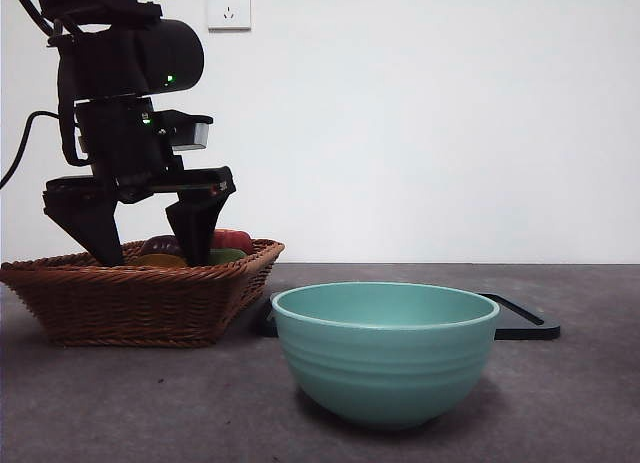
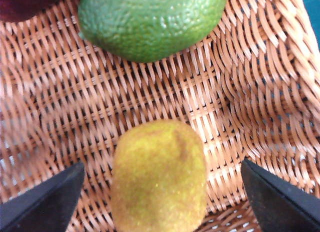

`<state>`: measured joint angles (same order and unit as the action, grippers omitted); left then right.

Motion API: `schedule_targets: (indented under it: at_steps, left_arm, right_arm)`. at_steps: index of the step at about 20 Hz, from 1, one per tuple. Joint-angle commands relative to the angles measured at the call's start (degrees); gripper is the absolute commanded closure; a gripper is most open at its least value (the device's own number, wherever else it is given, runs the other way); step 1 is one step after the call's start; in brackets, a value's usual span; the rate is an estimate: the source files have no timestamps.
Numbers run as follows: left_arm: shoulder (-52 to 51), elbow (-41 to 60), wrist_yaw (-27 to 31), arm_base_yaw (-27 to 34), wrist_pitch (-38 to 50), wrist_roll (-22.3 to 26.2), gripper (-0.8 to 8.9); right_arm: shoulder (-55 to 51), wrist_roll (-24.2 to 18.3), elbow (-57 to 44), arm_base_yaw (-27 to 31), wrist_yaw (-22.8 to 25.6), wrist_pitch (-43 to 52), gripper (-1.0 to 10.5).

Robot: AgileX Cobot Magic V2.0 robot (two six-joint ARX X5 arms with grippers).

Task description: Pick up the wifruite, put it on the bowl, pick up the plate, put it on desk

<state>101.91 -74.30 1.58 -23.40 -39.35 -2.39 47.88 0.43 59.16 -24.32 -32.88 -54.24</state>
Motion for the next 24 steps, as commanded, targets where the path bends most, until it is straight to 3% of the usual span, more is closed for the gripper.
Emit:
schedule_targets:
  at_steps: [1,4,7,11,15,19,24]
  left_arm:
    - [1.95,-1.27,0.20,-0.31,0.17,0.46,3.60]
    - [3.04,-1.27,0.20,-0.24,0.07,0.46,3.86]
    - [3.06,-1.27,0.20,-0.24,0.15,0.44,6.00]
    - [1.81,-1.29,0.15,-0.24,-0.28,0.46,6.04]
    - [-8.26,-1.29,-0.46,-1.86,-1.88,0.46,6.04]
    - [-19.02,-1.29,-7.93,-8.55,-6.36,0.20,6.04]
    - [-16.70,-1.27,-8.98,-21.16,-5.62,0.26,6.04]
  right_arm:
    - [0.35,0.42,0.96,-0.31,-0.09,0.22,5.2]
    - [0.35,0.42,0.96,-0.31,-0.09,0.22,5.2]
    - [0.35,0.42,0.96,-0.31,-0.09,0.22,5.2]
    - [0.33,0.39,0.96,-0.31,-0.09,0.22,5.2]
    - [0.35,0.31,0.96,-0.28,-0.04,0.44,5.2]
    - [0.35,0.28,0.96,-0.28,0.35,1.70,5.2]
    - [0.33,0.39,0.96,-0.20,0.96,1.81,5.2]
